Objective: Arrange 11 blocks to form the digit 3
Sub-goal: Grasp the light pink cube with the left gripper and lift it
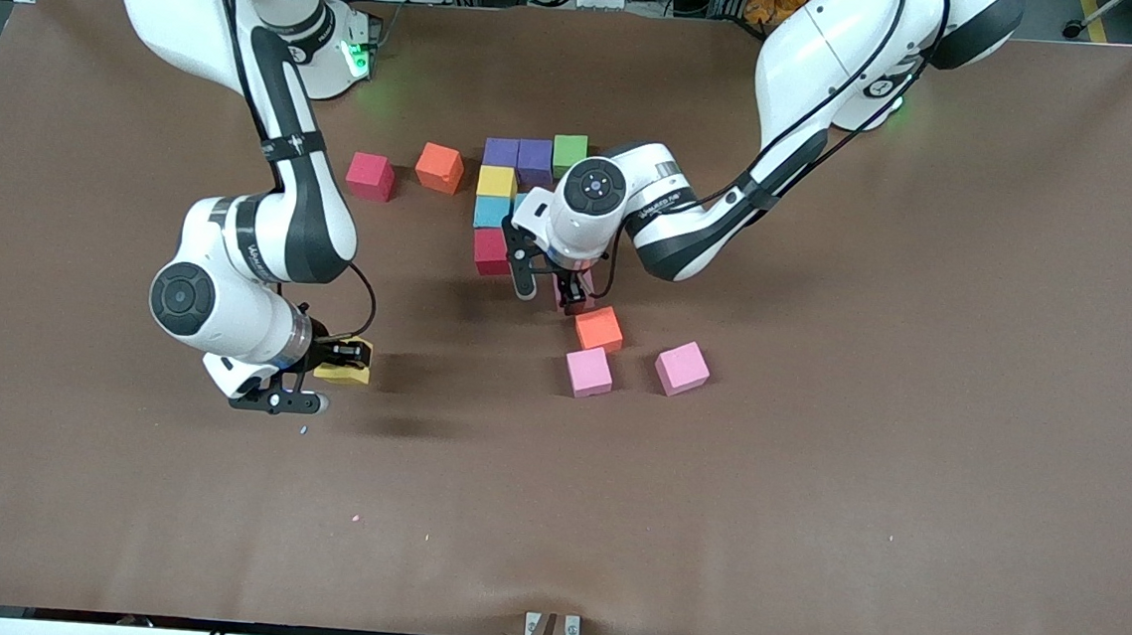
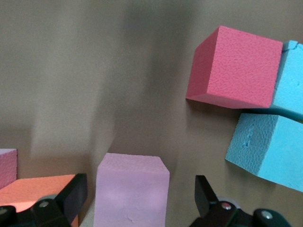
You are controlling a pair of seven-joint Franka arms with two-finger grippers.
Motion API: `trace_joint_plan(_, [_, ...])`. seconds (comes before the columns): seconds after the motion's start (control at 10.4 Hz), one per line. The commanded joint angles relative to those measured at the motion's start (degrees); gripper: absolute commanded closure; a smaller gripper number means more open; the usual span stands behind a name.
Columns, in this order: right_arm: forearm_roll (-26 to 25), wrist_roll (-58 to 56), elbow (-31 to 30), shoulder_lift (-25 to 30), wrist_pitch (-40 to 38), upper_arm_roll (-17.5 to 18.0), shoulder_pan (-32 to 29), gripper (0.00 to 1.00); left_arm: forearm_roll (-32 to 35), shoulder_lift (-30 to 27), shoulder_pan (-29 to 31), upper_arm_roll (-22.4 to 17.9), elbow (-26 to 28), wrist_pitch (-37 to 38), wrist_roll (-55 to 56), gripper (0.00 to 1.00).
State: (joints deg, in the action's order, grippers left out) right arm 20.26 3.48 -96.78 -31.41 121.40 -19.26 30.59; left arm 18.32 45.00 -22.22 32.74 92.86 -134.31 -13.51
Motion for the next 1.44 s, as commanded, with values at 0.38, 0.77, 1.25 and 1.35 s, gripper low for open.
trace_joint_plan(0.38, [-1.01,0.04,0.36,-1.98,3.32,0.01,0.87,0.74,3.13,-0.97,1.29,-0.04,3.46,-0.43,-0.99,0.00])
trace_joint_plan(0.77, [-2.07,0.83,0.36,-1.98,3.58,0.10,2.10,0.74,3.30,-1.06,2.44,0.05,4.35,-0.52,-3.28,0.22])
trace_joint_plan(1.25, [-2.07,5.30,0.18,-1.90,3.58,0.09,4.91,0.74,2.87,-1.58,2.09,0.22,4.26,-0.25,-2.83,1.00])
trace_joint_plan(1.35, [-2.07,6.96,0.18,-1.90,4.10,0.10,5.44,0.74,2.60,-2.11,2.61,1.18,4.96,0.09,-2.84,1.00])
